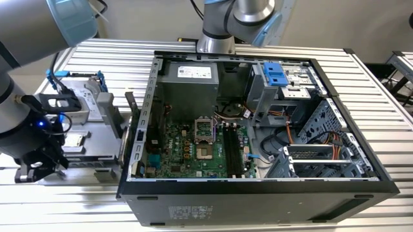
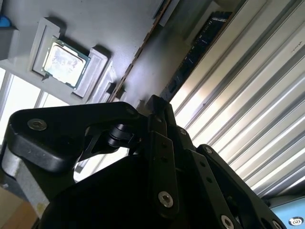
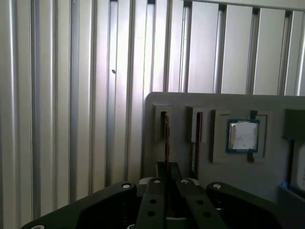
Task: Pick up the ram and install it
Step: 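Pick up the ram and move it above insertion slot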
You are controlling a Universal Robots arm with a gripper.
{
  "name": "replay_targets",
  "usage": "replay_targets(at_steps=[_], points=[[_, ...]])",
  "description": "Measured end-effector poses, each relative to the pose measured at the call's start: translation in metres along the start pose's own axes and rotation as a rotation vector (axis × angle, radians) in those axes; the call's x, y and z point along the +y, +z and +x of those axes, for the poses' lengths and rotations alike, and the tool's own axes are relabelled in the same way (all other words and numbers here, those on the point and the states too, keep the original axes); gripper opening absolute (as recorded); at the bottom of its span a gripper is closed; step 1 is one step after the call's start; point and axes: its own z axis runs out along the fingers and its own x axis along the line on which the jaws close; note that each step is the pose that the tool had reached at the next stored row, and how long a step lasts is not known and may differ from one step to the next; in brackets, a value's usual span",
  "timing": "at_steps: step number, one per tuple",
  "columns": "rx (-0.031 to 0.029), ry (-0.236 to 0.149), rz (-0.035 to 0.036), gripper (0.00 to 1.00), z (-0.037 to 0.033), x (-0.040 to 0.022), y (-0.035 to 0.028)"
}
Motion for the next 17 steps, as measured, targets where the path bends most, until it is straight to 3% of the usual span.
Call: replay_targets(at_steps=[17], points=[[-0.0001, 0.0, 0.0001, 0.0, -0.0012, 0.0001, -0.0144]])
